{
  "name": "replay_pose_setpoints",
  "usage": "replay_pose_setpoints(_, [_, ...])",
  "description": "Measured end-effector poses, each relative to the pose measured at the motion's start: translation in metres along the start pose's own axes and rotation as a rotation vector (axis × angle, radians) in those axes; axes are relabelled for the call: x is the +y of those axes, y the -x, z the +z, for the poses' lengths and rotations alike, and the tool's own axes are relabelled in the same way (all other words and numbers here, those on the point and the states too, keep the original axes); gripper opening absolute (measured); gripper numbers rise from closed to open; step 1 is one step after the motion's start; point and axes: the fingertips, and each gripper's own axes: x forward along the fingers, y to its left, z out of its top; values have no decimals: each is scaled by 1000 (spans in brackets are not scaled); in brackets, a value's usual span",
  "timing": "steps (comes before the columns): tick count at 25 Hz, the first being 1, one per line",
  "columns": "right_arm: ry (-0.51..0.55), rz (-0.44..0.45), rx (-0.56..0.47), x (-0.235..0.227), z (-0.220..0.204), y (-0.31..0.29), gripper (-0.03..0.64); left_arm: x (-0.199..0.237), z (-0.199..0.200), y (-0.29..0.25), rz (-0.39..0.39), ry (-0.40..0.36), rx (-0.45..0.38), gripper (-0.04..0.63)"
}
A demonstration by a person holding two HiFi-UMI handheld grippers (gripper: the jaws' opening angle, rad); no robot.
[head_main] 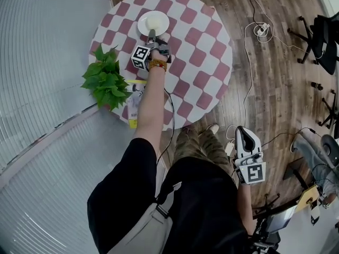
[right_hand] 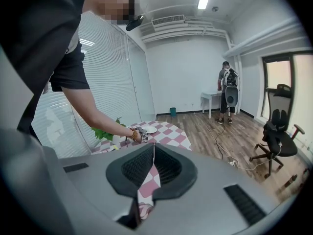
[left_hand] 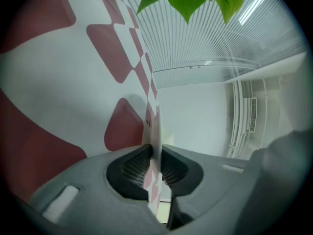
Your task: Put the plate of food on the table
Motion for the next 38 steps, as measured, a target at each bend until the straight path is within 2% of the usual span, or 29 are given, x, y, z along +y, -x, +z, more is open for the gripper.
replay_pose_setpoints(3, [-5,-5,5,-1,-4,3,14,1,0,-1,6,15,5,35])
replay_pose_setpoints(7, [-13,-16,-5,-4,-3,8,14,8,-2,3,74,40,24,35])
replay_pose_setpoints(11, [-5,-16,-37,-7,6,12,14,13,-11,13,141,-16,89,40])
replay_pose_setpoints(13, [-6,-18,-54,-8,7,15,14,15,-19,17,150,-11,122,40])
replay_pose_setpoints(19, [-22,-10,-91,-13,-3,34,14,14,-43,38,166,-2,138,40])
replay_pose_setpoints(26, [-17,-22,-115,-42,-11,75,14,27,-80,90,204,11,125,40])
replay_pose_setpoints(31, [4,-19,-142,-60,-12,102,14,22,-108,133,182,14,125,40])
replay_pose_setpoints(38, [32,31,-189,-64,-3,120,14,26,-141,231,178,29,167,40])
